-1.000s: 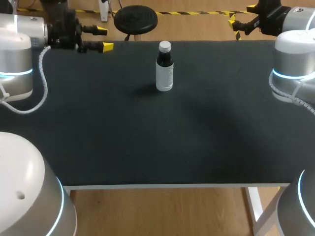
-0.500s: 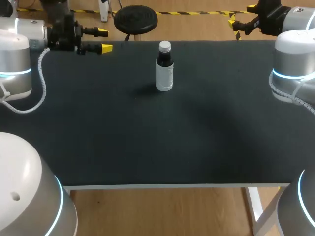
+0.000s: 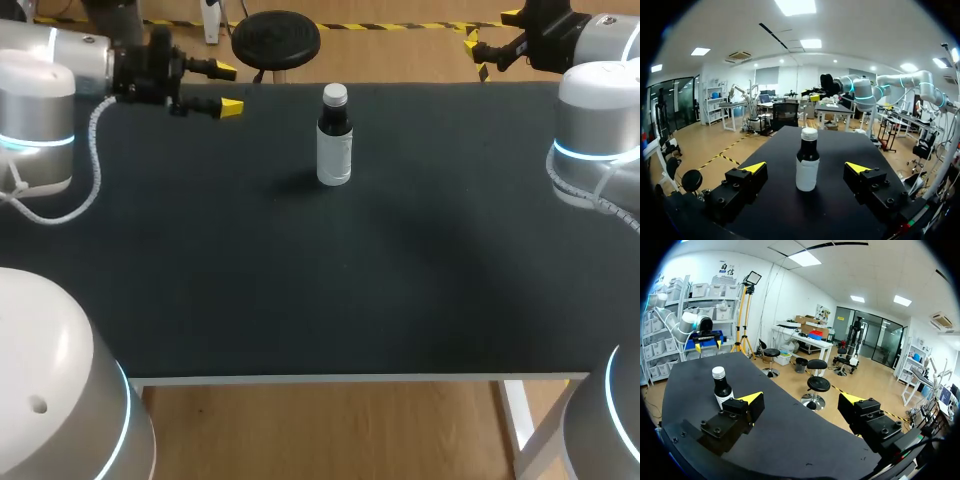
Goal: Unscrew the bottle cap
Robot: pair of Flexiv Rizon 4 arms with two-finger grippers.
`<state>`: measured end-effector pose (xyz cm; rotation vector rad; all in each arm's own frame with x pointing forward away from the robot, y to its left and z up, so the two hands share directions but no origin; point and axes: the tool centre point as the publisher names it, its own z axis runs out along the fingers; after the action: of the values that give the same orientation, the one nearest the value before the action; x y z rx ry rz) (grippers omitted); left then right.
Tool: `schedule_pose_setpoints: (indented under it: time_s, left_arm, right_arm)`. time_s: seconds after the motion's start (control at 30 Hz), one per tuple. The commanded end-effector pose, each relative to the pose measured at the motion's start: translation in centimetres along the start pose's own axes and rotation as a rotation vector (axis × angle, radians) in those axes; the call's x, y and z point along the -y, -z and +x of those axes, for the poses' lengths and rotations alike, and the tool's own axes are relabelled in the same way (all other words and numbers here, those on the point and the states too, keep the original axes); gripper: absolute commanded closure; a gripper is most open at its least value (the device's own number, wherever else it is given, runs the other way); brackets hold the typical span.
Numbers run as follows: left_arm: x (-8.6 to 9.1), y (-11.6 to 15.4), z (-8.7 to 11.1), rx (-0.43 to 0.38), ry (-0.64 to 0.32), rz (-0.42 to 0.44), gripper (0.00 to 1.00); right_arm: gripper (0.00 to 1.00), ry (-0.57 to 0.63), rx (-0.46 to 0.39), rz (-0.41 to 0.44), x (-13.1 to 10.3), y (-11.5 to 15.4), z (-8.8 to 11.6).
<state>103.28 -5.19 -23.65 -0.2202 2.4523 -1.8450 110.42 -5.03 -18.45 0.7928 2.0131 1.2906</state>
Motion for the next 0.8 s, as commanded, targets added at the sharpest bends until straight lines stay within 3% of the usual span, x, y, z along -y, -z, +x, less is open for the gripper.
schedule_pose_setpoints:
  time_s: [0.03,0.2,0.53,0.8]
  left_arm:
    - [-1.2,-1.2,-0.7,-0.031,-0.032,0.04,0.0]
    - [-1.7,-2.6,-1.2,-0.024,-0.011,0.046,0.0]
    - [-1.2,-7.0,-1.0,-0.116,-0.027,0.038,0.0]
    - [-1.2,-8.9,-1.4,-0.163,-0.018,0.041,0.0]
  right_arm:
    - [0.0,0.0,0.0,0.0,0.0,0.0,0.0]
    - [0.0,0.0,0.0,0.0,0.0,0.0,0.0]
    - [0.0,0.0,0.0,0.0,0.0,0.0,0.0]
    - [0.0,0.0,0.0,0.0,0.0,0.0,0.0]
